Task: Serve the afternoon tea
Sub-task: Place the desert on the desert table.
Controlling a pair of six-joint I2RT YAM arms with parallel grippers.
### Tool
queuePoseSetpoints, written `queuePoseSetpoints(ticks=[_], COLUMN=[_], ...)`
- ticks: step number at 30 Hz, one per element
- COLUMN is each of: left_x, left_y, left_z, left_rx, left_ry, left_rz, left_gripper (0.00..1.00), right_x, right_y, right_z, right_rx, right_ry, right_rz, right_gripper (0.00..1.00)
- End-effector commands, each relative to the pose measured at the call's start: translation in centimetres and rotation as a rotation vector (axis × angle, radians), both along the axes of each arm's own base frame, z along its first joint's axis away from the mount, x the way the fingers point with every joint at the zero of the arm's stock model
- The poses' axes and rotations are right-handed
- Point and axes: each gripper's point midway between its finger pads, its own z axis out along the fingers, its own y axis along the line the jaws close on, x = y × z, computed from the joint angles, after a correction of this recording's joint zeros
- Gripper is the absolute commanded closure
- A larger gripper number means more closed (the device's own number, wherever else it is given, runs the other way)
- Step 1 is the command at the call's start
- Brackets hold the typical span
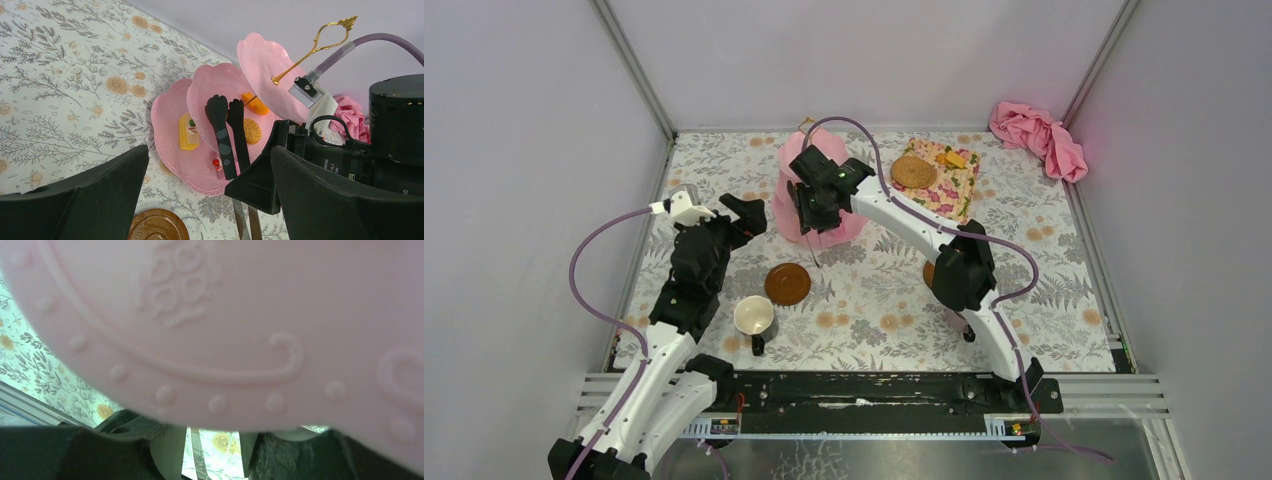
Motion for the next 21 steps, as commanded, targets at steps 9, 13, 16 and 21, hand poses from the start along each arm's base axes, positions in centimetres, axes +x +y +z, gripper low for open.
queuePoseSetpoints(ticks=[9,13,16,21], left_x=[0.2,0.2,0.2,0.2], left_y=[0.0,0.0,0.0,0.0], left_z=[0.9,0.9,0.9,0.9], left_rx=[-0.013,-0.013,-0.012,-0.013], left_ry=[-0.042,-0.041,-0.042,-0.041], left_rz=[-0.003,-0.003,-0.004,-0.003], left_gripper=[0.0,0.0,0.0,0.0], right_x=[0.1,-0.2,-0.3,-0.5], right_y=[-0.5,-0.6,-0.7,-0.6], right_z=[5.4,5.6,5.6,5.8], right_rx=[0.073,0.075,0.073,0.076], right_ry=[-0.095,-0.101,-0.1,-0.101], right_rz=[0.014,0.016,0.017,0.024], right_gripper=[0.56,0.56,0.56,0.56])
